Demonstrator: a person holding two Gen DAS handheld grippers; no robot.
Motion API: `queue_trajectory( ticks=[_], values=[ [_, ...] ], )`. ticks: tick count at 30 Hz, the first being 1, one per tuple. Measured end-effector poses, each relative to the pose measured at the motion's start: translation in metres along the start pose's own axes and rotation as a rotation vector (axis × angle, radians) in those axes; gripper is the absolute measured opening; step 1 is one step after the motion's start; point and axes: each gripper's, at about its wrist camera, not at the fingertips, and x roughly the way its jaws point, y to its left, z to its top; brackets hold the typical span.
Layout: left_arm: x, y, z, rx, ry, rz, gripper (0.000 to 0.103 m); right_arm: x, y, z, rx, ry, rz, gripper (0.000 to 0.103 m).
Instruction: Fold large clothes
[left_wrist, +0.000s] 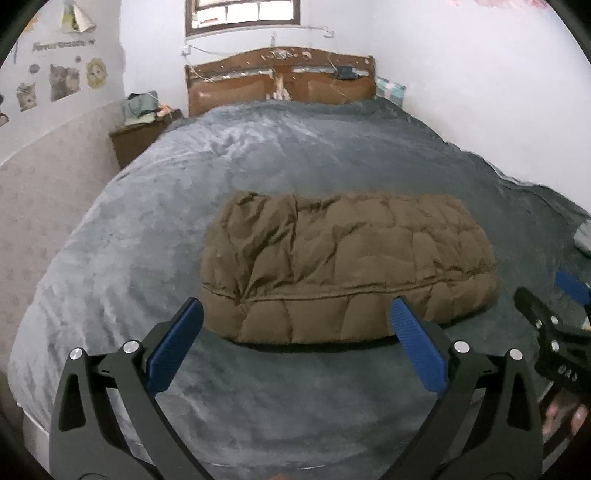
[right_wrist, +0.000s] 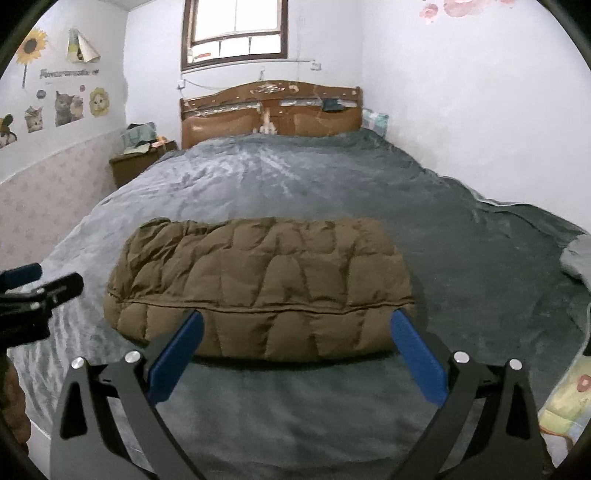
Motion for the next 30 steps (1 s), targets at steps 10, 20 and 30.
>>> queue_trajectory(
  ticks=[10, 20, 30],
  values=[
    [-0.039, -0.016, 0.004, 0.025, -0.094, 0.069, 0.100, -0.034, -0.017, 0.005, 0.072, -0.057, 0.014, 0.101],
    [-0.040, -0.025, -0.004, 0.039, -0.044, -0.007, 0.100, -0.041, -0.015, 0.005, 0.069, -0.051, 0.012, 0.101],
    [-0.035, -0.020, -0.006, 0.014, -0.027, -0.005, 0.100, -0.045, -0.006, 0.009, 0.062, -0.061, 0.024, 0.101]
  ],
)
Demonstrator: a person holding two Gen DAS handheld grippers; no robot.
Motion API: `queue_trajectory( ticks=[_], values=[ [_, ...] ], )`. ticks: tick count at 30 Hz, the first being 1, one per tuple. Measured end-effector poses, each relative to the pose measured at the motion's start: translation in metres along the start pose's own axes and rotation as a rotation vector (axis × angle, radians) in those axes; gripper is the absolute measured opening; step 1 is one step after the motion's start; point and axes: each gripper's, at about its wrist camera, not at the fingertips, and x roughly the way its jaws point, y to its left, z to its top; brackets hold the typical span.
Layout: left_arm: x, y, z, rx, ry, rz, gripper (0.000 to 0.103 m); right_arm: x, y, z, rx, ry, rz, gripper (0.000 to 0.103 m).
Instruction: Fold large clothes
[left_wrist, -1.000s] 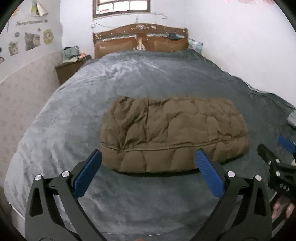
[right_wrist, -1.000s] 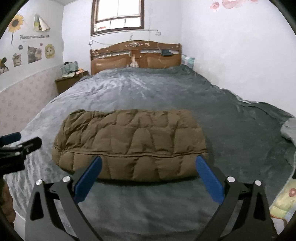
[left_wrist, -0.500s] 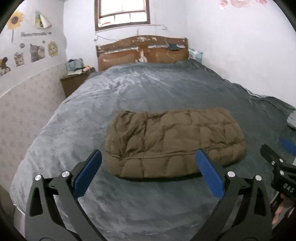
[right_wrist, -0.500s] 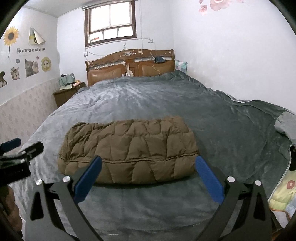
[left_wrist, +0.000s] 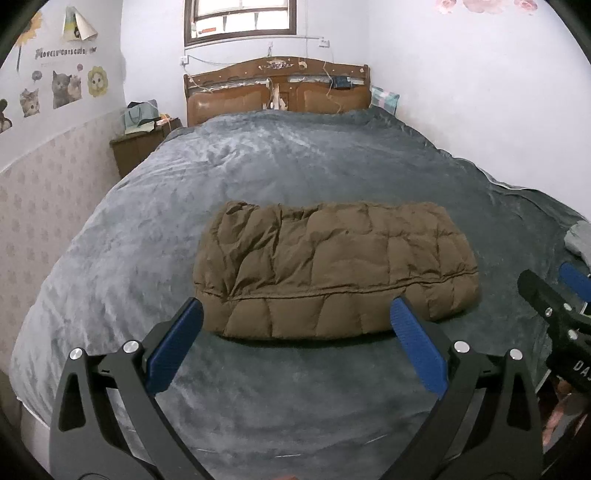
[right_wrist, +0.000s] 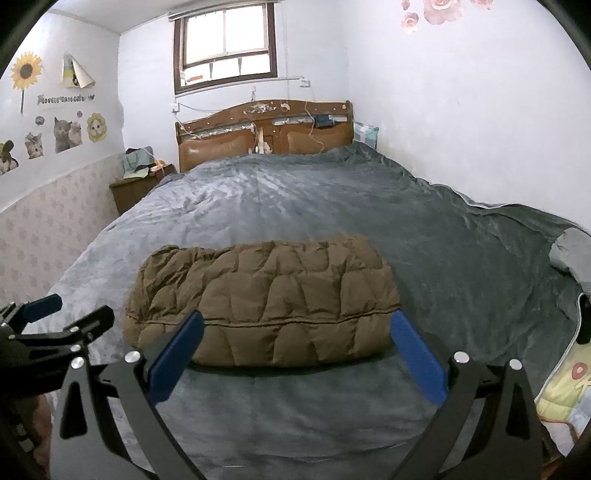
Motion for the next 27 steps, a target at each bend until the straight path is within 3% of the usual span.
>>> queue_trajectory(
  ticks=[6, 17, 27],
  values=[
    [-0.002, 0.000, 0.000, 0.015, -0.010, 0.019, 0.100, 0.001, -0.003, 0.001, 0.038, 0.013, 0.036, 0.101],
    [-0.012, -0.002, -0.001, 0.029, -0.063, 0.047, 0.100, 0.003, -0.004, -0.001, 0.054, 0.008, 0.014, 0.101],
    [-0.020, -0.002, 0.002, 0.023, -0.082, 0.044, 0.100, -0.007, -0.002, 0.000, 0.060, -0.034, 0.044, 0.101]
  ],
)
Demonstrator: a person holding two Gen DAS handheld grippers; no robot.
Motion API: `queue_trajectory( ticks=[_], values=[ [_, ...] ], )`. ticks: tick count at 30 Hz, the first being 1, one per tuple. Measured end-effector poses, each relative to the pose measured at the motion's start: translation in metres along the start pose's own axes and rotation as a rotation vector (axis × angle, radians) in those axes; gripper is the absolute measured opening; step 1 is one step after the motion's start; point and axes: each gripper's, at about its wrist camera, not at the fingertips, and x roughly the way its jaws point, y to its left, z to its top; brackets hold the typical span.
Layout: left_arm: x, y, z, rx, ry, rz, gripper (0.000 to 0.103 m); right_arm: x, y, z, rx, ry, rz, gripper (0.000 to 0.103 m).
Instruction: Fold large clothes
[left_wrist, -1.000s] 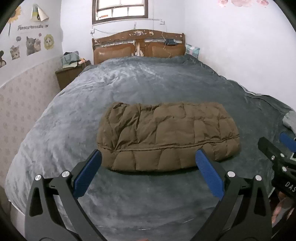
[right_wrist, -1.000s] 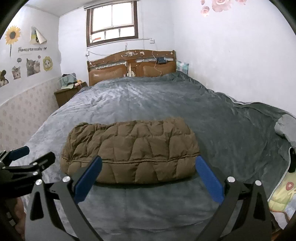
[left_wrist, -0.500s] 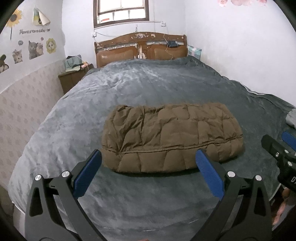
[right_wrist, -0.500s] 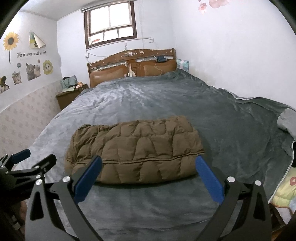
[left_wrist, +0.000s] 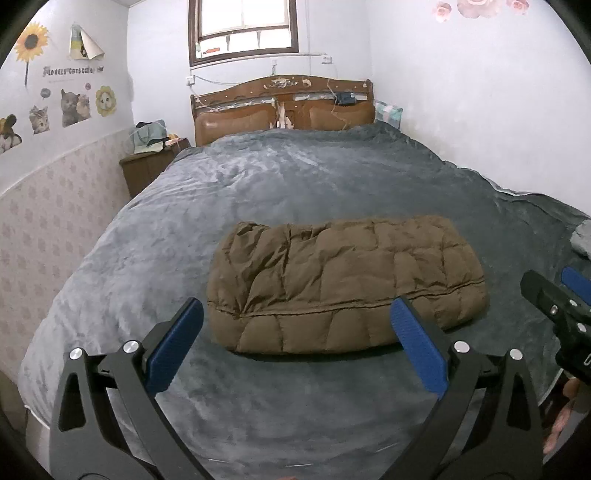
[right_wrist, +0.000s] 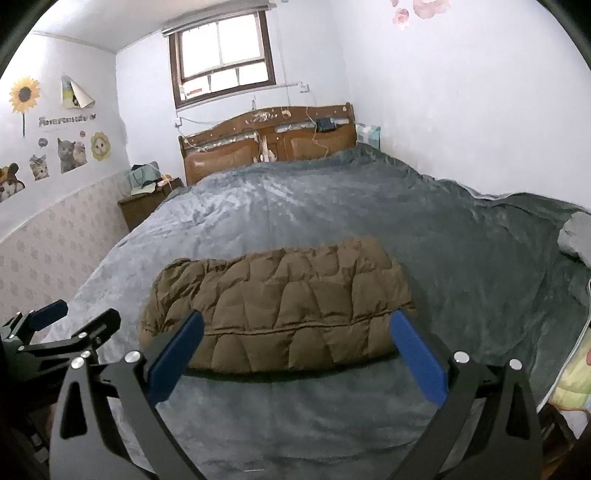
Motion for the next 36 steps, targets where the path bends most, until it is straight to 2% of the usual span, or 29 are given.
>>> queue_trajectory(
  ticks=[15, 26, 36],
  values=[
    [-0.018, -0.008, 0.004, 0.032, -0.061, 0.020, 0.100, -0.018, -0.002, 0.002, 0.005, -0.053, -0.009, 0.101],
    [-0.022, -0.008, 0.005, 0.031, -0.070, 0.023, 0.100, -0.022, -0.005, 0.004, 0.006, -0.066, -0.031, 0.101],
    [-0.025, 0.000, 0.006, 0.024, -0.082, 0.058, 0.100, -0.022, -0.001, 0.002, -0.007, -0.066, -0.022, 0.101]
  ],
)
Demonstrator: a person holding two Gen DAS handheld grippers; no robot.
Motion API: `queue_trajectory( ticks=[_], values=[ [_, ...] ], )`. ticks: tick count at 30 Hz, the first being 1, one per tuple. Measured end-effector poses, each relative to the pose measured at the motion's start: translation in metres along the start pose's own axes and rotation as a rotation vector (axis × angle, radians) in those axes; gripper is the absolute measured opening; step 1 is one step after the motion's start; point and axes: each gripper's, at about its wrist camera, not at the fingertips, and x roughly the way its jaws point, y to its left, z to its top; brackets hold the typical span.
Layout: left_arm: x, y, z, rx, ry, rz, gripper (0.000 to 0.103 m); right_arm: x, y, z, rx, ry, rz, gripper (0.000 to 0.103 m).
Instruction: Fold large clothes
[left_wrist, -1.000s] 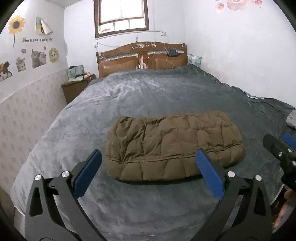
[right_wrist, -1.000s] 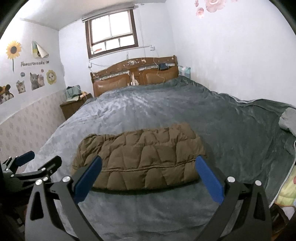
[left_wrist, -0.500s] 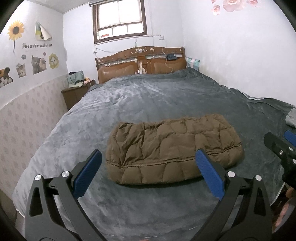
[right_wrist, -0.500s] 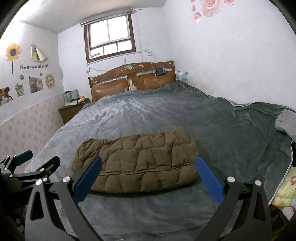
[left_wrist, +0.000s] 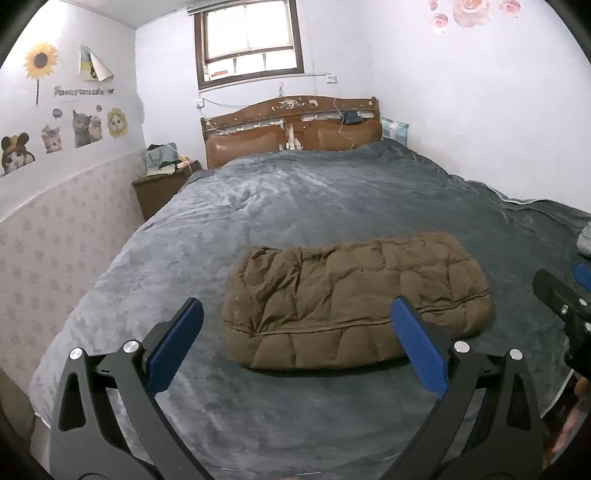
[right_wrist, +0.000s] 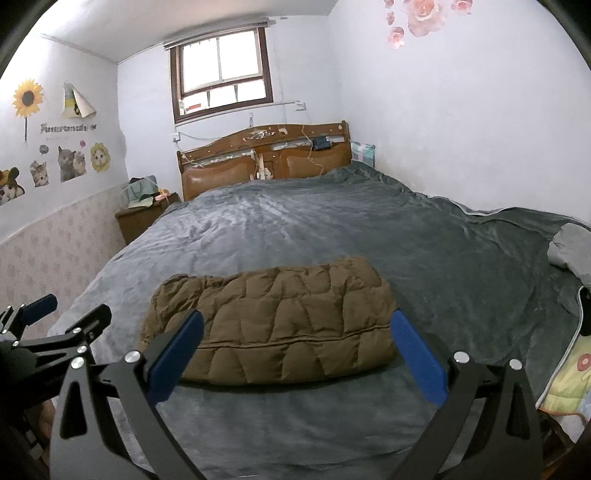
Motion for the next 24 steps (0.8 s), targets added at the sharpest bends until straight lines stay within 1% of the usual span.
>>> queue_trajectory(
  ticks=[13, 24],
  values=[
    [-0.010, -0.001, -0.001, -0.009, -0.022, 0.022, 0.100, 0.001, 0.003, 0.000, -0.009, 0.001, 0.004, 0.101],
    [-0.009, 0.000, -0.003, -0.009, -0.004, 0.011, 0.100, 0.001, 0.004, 0.001, -0.009, 0.004, 0.002, 0.101]
  ],
)
